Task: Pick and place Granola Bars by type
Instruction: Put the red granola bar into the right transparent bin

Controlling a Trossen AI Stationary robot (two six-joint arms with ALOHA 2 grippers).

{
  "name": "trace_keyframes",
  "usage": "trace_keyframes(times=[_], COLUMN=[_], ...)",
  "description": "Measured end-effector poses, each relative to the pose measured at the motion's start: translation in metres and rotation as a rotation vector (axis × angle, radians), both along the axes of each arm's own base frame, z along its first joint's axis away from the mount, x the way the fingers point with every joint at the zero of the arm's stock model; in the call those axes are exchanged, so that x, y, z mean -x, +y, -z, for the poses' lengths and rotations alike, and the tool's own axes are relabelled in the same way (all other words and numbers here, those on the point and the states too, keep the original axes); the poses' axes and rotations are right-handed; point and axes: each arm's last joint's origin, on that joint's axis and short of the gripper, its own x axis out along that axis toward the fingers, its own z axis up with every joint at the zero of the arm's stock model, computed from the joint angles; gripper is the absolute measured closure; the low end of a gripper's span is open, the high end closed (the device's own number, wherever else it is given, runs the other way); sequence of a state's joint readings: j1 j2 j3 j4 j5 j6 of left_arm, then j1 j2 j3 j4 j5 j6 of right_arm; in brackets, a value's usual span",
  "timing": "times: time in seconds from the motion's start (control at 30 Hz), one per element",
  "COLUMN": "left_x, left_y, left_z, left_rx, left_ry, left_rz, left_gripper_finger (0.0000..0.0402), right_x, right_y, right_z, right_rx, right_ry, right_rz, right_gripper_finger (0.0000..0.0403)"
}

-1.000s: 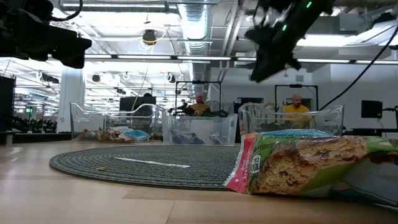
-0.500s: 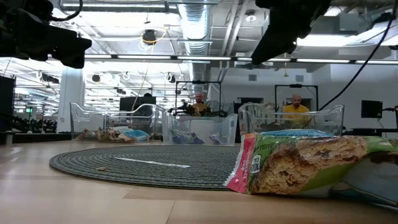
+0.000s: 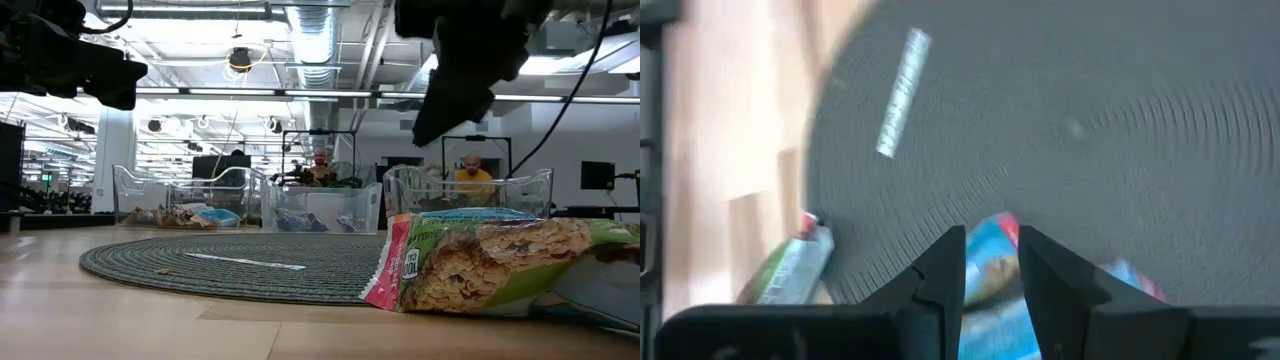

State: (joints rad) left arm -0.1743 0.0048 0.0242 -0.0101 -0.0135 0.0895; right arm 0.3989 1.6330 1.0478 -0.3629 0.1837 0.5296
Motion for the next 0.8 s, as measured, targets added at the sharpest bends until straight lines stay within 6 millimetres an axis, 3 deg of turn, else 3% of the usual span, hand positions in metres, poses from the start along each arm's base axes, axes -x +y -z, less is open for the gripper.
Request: trace_keyframes(times=[0.17,0.43,0.8], left_x=[0.0,0.0,0.0], left_y=[0.0,0.0,0.0], left_z=[0.0,0.0,0.0], left_rx=[0.0,0.0,0.0], left_ry=[0.0,0.0,0.0], left_rz=[0.0,0.0,0.0], left_gripper_finger=[0.0248,0.0248,0.0248], right_x=[-0.013,-0.035,-0.036], right_y=[0.007,0.034,0.043], right_z=[0.001,0.005,0.027], right_rx=[-0.062,-0.165,-0.152], right_ry=[0.124,0.296,0.433], right_rz=[0.143,0.12,0.17], right_gripper_finger=[0.0316,0.0316,0.0316])
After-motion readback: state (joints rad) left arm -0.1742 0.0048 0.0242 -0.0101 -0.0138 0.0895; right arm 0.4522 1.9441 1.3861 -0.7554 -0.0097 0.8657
